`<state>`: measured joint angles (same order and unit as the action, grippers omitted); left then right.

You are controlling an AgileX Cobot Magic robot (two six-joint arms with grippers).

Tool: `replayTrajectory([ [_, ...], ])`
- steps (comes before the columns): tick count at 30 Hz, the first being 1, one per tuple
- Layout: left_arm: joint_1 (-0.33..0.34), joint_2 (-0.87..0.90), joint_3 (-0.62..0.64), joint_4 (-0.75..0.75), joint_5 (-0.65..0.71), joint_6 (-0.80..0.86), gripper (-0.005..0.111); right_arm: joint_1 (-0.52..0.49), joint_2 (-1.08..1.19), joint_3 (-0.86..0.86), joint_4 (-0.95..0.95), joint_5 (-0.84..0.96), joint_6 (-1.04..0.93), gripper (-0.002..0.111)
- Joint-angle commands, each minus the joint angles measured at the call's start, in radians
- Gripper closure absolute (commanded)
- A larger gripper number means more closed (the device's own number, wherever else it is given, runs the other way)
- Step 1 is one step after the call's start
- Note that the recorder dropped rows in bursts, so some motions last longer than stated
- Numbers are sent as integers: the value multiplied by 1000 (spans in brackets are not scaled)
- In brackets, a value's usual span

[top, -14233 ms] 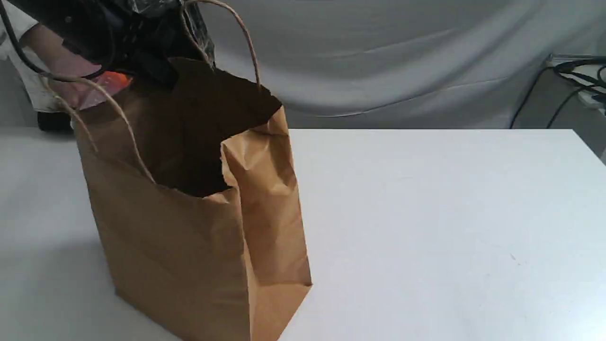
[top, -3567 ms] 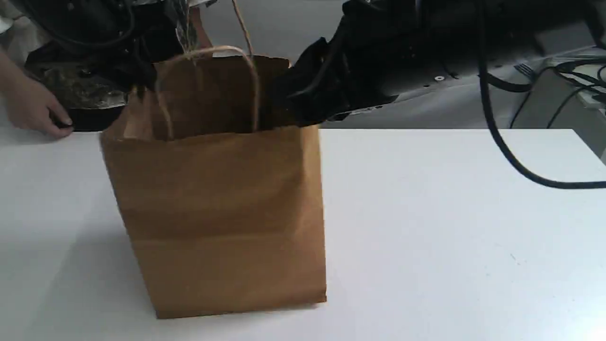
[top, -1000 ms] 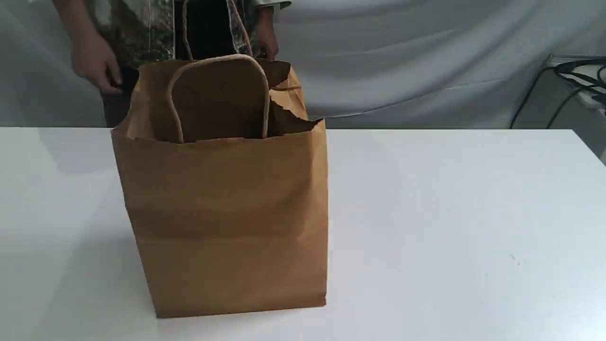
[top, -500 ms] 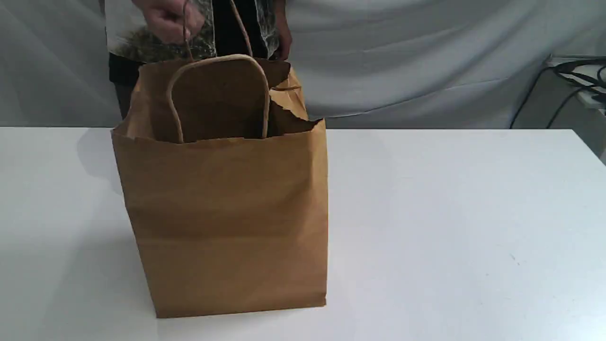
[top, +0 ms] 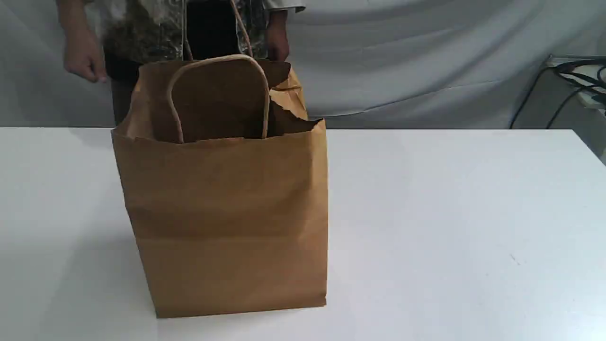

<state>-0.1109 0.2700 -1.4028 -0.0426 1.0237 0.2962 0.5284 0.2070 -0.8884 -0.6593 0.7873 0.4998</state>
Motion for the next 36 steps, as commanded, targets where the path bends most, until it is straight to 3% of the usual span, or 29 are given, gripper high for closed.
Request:
replayTrajectory([
  [1, -5, -4, 8, 3, -23, -12, 61, -8, -1, 8, 1, 6, 1, 53],
  [5, -5, 3, 20, 7, -63, -47, 61, -8, -1, 8, 1, 6, 1, 53],
  [8, -5, 18, 94, 63, -167, -159, 61, -8, -1, 8, 1, 6, 1, 53],
  [15, -5, 129, 396, 183, -541, -379, 61, -8, -1, 8, 1, 6, 5, 53],
  [25, -9, 218, 814, 24, -1096, -478, 61, -8, -1, 8, 1, 6, 5, 53],
  [29, -9, 120, 955, 15, -1173, -493, 61, -8, -1, 8, 1, 6, 1, 53],
  [36, -5, -44, 1154, 15, -1169, -507, 61, -8, -1, 8, 1, 6, 1, 53],
])
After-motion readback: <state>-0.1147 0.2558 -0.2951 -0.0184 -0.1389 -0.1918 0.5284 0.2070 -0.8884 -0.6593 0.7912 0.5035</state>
